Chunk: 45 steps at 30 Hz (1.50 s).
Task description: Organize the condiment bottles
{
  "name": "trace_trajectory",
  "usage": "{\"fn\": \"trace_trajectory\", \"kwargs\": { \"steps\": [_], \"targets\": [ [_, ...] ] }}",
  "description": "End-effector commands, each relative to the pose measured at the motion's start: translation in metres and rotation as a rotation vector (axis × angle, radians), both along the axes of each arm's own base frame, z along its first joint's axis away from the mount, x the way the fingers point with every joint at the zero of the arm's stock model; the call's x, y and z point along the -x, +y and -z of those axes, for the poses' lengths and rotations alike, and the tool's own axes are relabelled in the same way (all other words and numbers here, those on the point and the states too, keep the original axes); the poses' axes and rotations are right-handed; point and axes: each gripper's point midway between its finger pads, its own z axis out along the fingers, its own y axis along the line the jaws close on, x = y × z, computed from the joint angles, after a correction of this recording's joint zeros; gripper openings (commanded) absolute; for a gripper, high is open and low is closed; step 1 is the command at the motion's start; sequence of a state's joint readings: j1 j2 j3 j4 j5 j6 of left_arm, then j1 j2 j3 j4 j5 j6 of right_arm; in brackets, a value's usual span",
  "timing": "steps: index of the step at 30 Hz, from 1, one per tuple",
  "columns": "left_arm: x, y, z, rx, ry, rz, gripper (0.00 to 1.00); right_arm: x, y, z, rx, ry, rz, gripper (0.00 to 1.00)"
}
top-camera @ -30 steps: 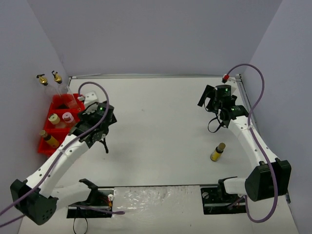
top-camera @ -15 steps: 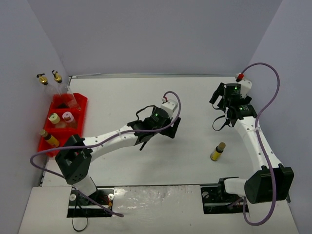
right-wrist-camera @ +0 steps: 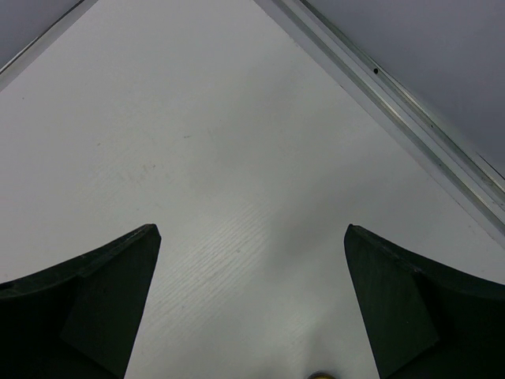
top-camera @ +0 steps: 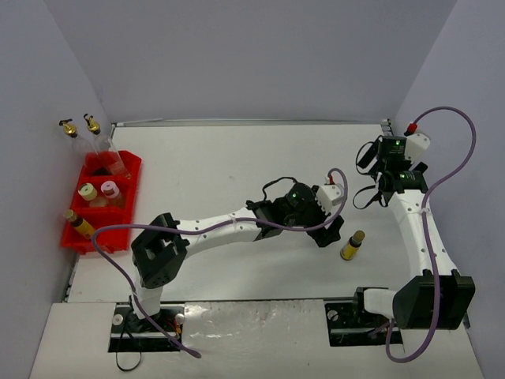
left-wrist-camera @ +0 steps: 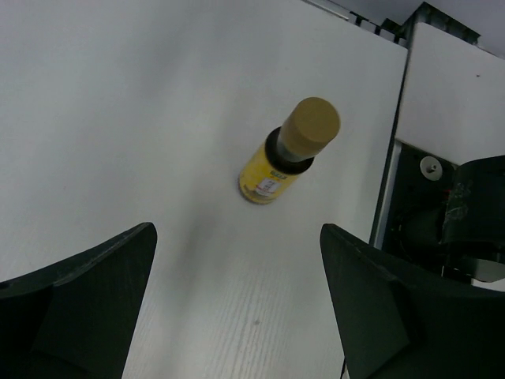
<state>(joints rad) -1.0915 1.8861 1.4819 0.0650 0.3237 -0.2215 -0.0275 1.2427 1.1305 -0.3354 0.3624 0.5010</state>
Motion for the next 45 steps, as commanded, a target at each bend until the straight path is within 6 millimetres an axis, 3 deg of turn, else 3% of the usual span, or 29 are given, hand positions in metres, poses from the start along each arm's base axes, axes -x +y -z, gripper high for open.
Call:
{"fn": "trace_trajectory", "kwargs": {
  "steps": [1,5,14,29,37,42,45],
  "targets": [
    [0.009,-0.028,-0.054,0.137,-0.077,0.134,0.81,0.008,-0.012,-0.03,0.018,-0.095,0.071,1.0],
    [0.011,-0.042,-0.054,0.139,-0.081,0.172,0.81,0.02,-0.017,-0.035,0.017,-0.117,0.101,1.0],
    [0.004,-0.067,-0.022,0.091,-0.079,0.198,0.81,0.033,-0.016,-0.036,0.015,-0.108,0.092,1.0],
    [0.031,-0.092,-0.003,0.089,-0.048,0.283,0.81,0.044,-0.016,-0.043,0.022,-0.113,0.082,1.0],
    [0.034,-0.107,0.011,0.089,-0.026,0.305,0.8,0.049,-0.015,-0.053,0.029,-0.122,0.069,1.0],
    [0.031,-0.113,0.019,0.087,-0.018,0.298,0.74,0.052,-0.014,-0.06,0.033,-0.13,0.063,1.0],
    [0.03,-0.114,0.025,0.083,-0.015,0.29,0.61,0.051,-0.013,-0.061,0.029,-0.13,0.054,1.0]
  ]
}}
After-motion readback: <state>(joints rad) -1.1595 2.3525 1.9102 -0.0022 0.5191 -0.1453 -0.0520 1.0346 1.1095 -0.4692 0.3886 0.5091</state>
